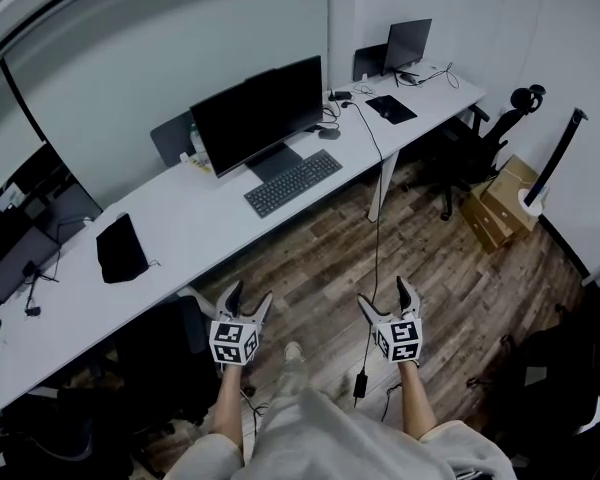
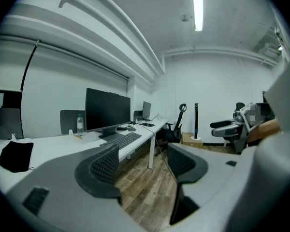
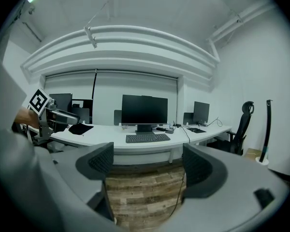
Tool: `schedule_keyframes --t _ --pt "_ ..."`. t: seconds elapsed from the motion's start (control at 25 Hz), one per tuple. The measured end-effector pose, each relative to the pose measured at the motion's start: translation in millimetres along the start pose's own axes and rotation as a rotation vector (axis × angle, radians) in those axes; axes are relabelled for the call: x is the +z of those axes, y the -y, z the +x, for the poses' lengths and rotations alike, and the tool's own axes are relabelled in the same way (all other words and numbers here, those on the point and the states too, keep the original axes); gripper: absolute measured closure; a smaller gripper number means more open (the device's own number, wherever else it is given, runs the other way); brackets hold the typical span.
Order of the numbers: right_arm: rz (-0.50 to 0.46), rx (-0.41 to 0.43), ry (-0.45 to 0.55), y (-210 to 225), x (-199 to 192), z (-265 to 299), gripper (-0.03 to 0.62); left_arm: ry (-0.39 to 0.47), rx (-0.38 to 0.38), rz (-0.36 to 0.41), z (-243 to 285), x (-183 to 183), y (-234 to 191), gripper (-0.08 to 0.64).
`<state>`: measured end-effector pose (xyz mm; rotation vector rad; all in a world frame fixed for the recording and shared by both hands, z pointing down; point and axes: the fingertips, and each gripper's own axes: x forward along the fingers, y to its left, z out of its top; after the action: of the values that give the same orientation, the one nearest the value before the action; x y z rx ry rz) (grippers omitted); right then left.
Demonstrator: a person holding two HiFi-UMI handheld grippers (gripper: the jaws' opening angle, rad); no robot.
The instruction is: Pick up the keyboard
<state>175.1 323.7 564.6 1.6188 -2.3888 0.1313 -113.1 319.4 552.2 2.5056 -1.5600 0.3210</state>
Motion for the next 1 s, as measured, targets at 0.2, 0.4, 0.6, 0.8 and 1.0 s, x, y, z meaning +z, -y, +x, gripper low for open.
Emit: schedule_keyframes --t 0.2,0.4,0.6,0.8,1.0 --pt "0.000 -0.011 -0.011 9.9 -1.5 18.5 0.161 -0.006 -0.007 -0.007 22.7 -1.7 -8.4 0.265" --pt "-0.005 -0.023 -0.015 26.1 3.5 55.6 0.161 -0.004 -0.020 -0.009 63.8 5.2 -25.1 0.265" --pt "-0.014 -0.036 -0.023 43.1 15.6 101.1 0.161 -0.001 -0.044 -0.013 114.9 18.4 -47.8 0.265" --pt "-0.005 -0.057 -0.036 63.4 28.7 150.3 0.161 -0.005 -0.074 -0.011 171.6 36.7 -71.9 0.265" --pt "0.002 -0.080 -0.034 81.3 50.7 200.4 0.161 -0.005 -0.102 -0.004 221.5 59.1 -98.2 0.265"
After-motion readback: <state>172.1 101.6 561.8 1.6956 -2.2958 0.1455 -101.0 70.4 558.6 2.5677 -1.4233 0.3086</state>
